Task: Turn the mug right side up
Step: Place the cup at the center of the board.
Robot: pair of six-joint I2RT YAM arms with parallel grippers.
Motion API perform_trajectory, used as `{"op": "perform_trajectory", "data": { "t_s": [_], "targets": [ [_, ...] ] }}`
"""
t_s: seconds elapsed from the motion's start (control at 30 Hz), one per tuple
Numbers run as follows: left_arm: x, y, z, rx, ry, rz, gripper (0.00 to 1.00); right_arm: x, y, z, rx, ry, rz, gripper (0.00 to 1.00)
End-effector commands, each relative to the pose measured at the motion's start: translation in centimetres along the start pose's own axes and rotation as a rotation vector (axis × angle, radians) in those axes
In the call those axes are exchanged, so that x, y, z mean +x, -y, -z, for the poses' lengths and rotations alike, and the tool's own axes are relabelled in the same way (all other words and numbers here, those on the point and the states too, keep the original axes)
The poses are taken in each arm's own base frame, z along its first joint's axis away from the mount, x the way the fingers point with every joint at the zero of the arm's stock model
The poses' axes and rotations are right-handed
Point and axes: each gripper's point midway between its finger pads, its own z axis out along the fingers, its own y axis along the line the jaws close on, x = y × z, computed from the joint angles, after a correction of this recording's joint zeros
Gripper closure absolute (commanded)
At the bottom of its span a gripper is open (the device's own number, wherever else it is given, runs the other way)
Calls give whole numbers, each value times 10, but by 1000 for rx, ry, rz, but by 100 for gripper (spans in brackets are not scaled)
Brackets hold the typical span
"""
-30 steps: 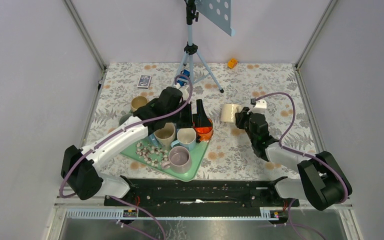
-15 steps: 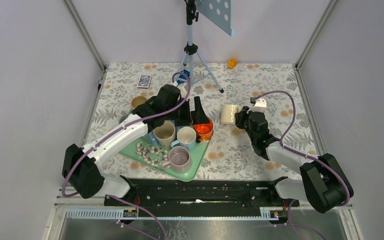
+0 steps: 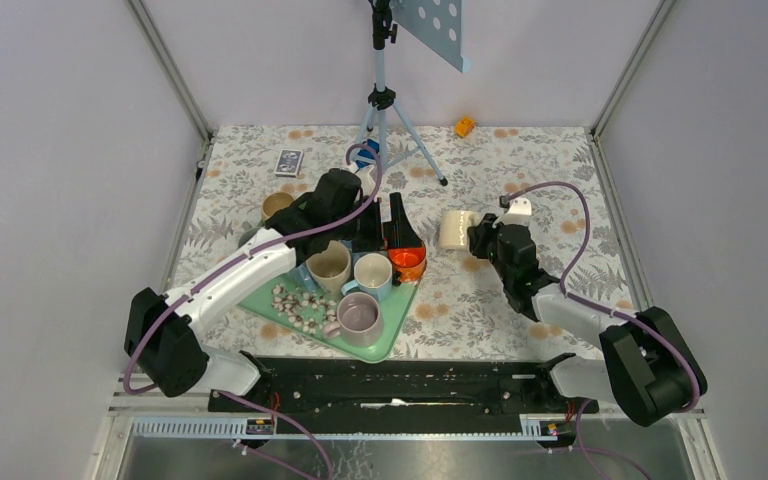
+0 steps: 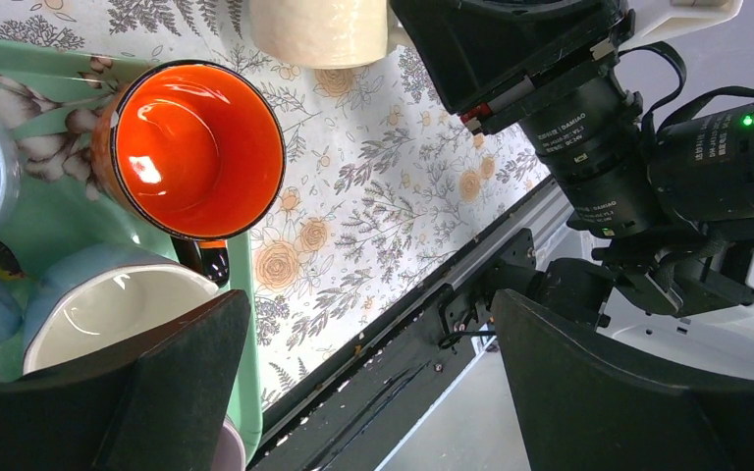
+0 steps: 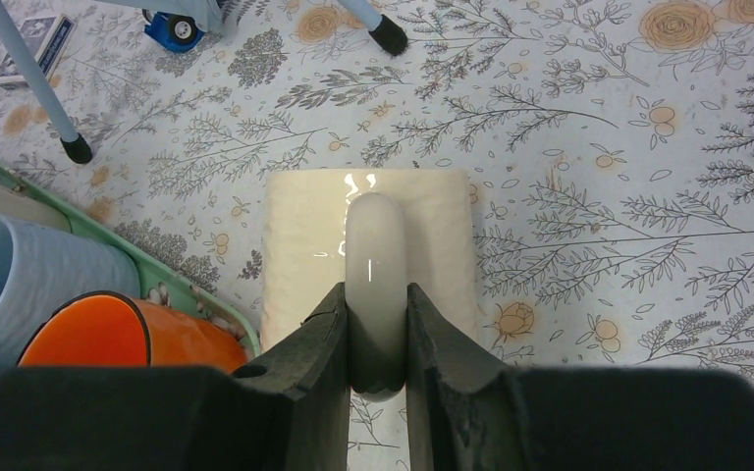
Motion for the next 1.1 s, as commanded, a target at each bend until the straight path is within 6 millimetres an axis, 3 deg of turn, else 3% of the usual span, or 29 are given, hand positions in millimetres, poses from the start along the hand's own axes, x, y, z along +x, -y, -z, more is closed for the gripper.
{"op": "perform_trajectory", "data": {
  "t_s": [0.0,0.2,0.47,0.53,0.7,0.93,1.07],
  "targets": [
    [-11,15,0,61,29,-24,2,-22,-17,6,-80,99,-38,94],
    [-11,13,-4,59,22,-26,2,0,-4,20,-58,65,-46,74],
    [-7,23,-14,69,-2,-40,1,23,4,31,-70,35,-47,69],
    [-6,30,-18,75,-8,-36,2,23,5,33,-68,43,-45,72],
    [-11,40,-30,39,-2,66,3,17,6,32,-61,65,-10,100],
    [-19,51,-52,21,38,293,7,16,2,33,-79,94,36,100],
    [-35,53,-61,-21,78,342,11,11,0,35,-70,112,79,100]
  ]
}}
